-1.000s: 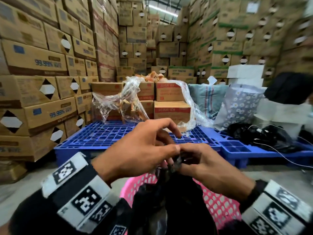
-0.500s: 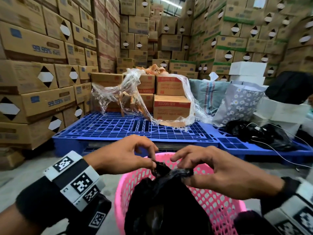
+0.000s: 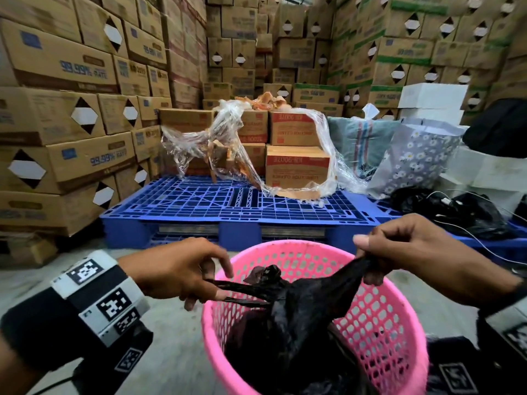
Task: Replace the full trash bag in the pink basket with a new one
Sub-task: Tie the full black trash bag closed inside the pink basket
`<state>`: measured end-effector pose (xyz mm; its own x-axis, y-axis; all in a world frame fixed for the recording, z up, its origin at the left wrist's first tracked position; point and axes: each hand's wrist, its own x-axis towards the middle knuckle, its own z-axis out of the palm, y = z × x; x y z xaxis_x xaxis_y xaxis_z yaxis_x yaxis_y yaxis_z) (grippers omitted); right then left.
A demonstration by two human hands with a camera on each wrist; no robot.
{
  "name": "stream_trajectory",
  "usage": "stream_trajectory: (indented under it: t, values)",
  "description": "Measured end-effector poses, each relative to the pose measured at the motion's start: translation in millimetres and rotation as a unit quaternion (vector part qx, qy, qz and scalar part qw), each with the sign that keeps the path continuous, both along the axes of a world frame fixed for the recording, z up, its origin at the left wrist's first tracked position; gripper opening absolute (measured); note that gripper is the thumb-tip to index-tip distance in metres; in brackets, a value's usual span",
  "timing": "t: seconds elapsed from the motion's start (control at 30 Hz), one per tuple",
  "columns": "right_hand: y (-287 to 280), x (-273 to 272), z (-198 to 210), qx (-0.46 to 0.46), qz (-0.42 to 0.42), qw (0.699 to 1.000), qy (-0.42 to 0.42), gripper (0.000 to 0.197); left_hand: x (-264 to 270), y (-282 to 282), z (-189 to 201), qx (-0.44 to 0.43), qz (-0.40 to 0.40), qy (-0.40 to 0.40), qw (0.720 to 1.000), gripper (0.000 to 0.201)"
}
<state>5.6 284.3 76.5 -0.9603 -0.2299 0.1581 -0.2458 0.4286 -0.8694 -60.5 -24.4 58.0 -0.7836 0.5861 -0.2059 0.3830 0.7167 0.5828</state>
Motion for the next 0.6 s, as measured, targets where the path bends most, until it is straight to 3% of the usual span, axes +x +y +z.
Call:
stream_trajectory:
  t: [0.1,0.17,0.23,0.3,0.37,0.47,0.6]
  values:
    - [-3,2,2,-0.013,0.005,1.000,-0.016,0.030,0,-1,4,-0.091,-0.040,0.028,0.995,0.020]
    - [-8,5,7,-0.025,0.025,0.999,-0.032,0.019,3,2,7,-0.090,-0.035,0.032,0.995,0.026]
    - [-13,8,10,-0.030,0.049,0.998,-0.039,0.016,7,12,8,0.025,-0.011,-0.018,0.999,0.031]
    - [-20,10,14,-0.028,0.071,0.996,-0.041,0.016,9,29,6,0.179,0.027,-0.074,0.981,0.031]
    - [-30,12,19,-0.017,0.094,0.995,-0.040,0.016,13,50,4,0.267,0.050,-0.095,0.958,0.027]
    - [-41,11,25,-0.021,0.103,0.994,-0.030,0.016,20,76,2,0.331,0.038,-0.103,0.937,0.025]
    - [-42,3,24,-0.051,0.007,0.997,0.064,0.011,28,92,-5,0.353,-0.001,-0.073,0.933,0.032]
